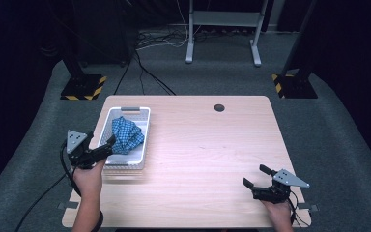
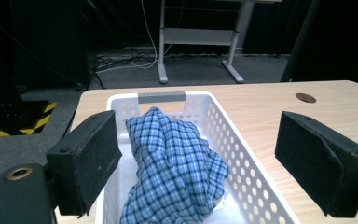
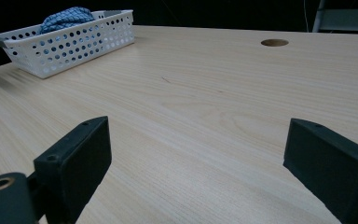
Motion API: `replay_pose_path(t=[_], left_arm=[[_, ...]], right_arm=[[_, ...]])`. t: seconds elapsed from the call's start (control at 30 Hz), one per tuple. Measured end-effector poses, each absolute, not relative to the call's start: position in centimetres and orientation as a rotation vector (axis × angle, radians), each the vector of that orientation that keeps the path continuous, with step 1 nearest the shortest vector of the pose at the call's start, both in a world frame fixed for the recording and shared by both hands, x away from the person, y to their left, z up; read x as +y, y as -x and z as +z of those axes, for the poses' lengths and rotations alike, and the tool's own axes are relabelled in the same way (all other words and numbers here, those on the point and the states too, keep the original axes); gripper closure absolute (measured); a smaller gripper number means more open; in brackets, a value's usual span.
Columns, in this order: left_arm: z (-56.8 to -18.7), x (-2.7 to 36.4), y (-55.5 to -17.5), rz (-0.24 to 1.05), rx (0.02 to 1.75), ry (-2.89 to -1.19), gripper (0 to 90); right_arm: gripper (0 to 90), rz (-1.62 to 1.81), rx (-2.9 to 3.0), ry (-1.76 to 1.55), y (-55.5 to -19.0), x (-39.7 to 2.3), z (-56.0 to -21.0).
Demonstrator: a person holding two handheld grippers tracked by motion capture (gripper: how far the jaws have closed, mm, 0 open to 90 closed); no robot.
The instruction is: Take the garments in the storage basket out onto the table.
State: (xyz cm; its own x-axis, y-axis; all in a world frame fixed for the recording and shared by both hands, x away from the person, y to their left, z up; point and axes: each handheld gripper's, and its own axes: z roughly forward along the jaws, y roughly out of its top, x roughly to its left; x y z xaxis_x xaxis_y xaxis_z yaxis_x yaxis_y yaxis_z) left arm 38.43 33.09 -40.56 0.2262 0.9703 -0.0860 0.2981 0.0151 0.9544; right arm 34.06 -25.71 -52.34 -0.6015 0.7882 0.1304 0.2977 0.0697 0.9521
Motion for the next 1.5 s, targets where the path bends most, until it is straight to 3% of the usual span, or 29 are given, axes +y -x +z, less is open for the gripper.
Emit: replay_pose_path(t=[1.17, 1.5], left_arm=[[-41.8, 32.3, -45.1, 0.812, 1.341, -1.515, 12.9], [-42.0, 31.5, -46.8, 0.866, 1.388, -1.541, 12.7]], right_arm=[[6.6, 1.55, 1.943, -1.066, -34.1, -25.6, -52.3], [6.6, 1.55, 1.944, -1.063, -34.1, -25.6, -52.3]])
